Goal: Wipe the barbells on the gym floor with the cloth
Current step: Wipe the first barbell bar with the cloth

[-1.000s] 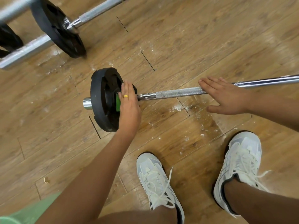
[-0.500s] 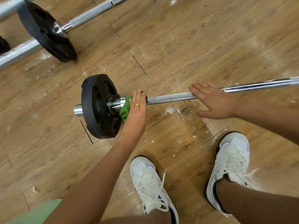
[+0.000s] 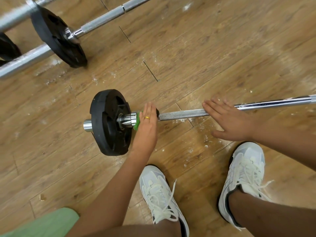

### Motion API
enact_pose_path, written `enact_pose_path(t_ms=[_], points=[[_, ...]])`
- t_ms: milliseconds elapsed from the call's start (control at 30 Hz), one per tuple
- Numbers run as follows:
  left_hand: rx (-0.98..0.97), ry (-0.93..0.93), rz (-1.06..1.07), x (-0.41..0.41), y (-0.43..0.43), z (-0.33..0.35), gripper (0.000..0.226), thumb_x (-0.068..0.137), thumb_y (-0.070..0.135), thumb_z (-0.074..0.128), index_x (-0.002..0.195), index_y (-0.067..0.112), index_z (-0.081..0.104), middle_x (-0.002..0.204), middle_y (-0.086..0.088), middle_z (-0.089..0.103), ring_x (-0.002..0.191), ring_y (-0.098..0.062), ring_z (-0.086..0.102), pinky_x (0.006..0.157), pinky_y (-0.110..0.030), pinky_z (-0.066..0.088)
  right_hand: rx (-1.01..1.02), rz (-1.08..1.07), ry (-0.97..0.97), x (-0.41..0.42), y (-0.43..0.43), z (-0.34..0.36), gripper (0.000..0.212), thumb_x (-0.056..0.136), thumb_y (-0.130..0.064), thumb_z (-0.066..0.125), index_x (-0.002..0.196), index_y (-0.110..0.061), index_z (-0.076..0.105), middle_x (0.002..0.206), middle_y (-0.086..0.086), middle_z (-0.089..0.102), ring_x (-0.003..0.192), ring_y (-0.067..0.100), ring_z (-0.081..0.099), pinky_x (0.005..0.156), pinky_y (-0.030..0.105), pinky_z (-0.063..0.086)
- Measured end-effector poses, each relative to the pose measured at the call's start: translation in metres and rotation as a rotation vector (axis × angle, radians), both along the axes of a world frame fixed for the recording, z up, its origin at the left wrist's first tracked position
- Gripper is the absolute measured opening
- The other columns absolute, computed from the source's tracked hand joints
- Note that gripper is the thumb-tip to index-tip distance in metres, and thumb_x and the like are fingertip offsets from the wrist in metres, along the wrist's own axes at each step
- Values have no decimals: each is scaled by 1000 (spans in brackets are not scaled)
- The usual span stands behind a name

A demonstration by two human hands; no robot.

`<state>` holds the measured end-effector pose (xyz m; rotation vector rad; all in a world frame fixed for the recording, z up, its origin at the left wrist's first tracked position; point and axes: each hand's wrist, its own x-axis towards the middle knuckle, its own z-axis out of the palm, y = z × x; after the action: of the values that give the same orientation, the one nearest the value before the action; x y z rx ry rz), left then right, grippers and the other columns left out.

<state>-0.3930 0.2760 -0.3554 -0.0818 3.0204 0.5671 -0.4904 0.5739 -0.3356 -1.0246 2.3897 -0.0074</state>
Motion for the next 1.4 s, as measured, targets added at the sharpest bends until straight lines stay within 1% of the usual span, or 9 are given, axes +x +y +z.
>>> enact_pose_path(t_ms=[167, 300, 433, 633, 833, 967, 1067, 1300, 1400], points=[[29, -62, -71, 15, 33, 9, 87, 80, -26, 38, 158, 2, 15, 167, -16, 7, 155, -24, -7, 123, -39, -9, -17, -17, 10, 16, 3, -3, 99, 75, -70, 12, 151, -20, -27, 164, 2, -24, 149, 18, -28, 117, 35, -21], [-44, -45, 71, 20, 16, 7, 82, 83, -20, 49, 157, 2, 19, 165, -17, 18, 153, -33, 17, 125, -42, 15, -38, -19, 9, 27, 8, -5, 95, 80, -66, 16, 154, -20, -22, 165, 1, -21, 150, 17, -27, 118, 34, -21], [-39, -74, 49, 31, 38, 8, 82, 84, -14, 47, 158, -1, 13, 167, -19, 3, 155, -32, -1, 122, -40, -7, -47, -22, 28, 38, 9, -7, 94, 86, -62, 26, 155, -20, -22, 166, 2, -20, 151, 18, -26, 118, 33, -24], [-112, -70, -65, 42, 19, 7, 81, 88, -14, 51, 158, 1, 15, 167, -17, 11, 155, -30, 7, 125, -45, 9, -57, -14, 11, 45, 13, -3, 92, 83, -64, 14, 155, -19, -22, 166, 2, -21, 150, 17, -27, 117, 32, -24], [-50, -93, 7, 40, 30, 14, 84, 82, -22, 45, 158, 1, 17, 167, -16, 14, 156, -27, 3, 122, -33, -9, -60, -17, -8, 46, 12, -1, 90, 88, -58, 22, 153, -19, -26, 163, 0, -27, 148, 16, -31, 116, 31, -24], [-123, -67, -170, 35, 16, 16, 85, 81, -21, 52, 157, 3, 23, 164, -16, 23, 154, -29, 16, 123, -38, 0, -78, -24, -4, 47, 14, -3, 90, 84, -62, 14, 153, -20, -26, 164, 1, -25, 149, 16, -29, 117, 32, -24], [-116, -71, -68, 27, 8, 19, 79, 85, -20, 49, 156, 4, 24, 164, -17, 25, 154, -30, 17, 124, -38, 5, -80, -36, 3, 49, 13, -3, 90, 87, -57, 25, 151, -22, -28, 164, 1, -26, 149, 17, -29, 116, 32, -25], [-155, -100, -270, 38, 15, 23, 89, 84, -18, 52, 159, 5, 12, 167, -13, 11, 155, -26, 7, 122, -34, -5, -101, -34, -1, 54, 13, -2, 92, 89, -54, 31, 154, -20, -24, 164, 1, -26, 149, 16, -29, 115, 31, -27], [-165, -114, -141, 35, 3, 21, 84, 84, -19, 52, 158, 4, 19, 165, -16, 21, 154, -29, 15, 122, -34, 0, -100, -31, -9, 57, 15, -3, 91, 89, -54, 30, 154, -20, -24, 164, 0, -26, 149, 16, -30, 117, 32, -25]])
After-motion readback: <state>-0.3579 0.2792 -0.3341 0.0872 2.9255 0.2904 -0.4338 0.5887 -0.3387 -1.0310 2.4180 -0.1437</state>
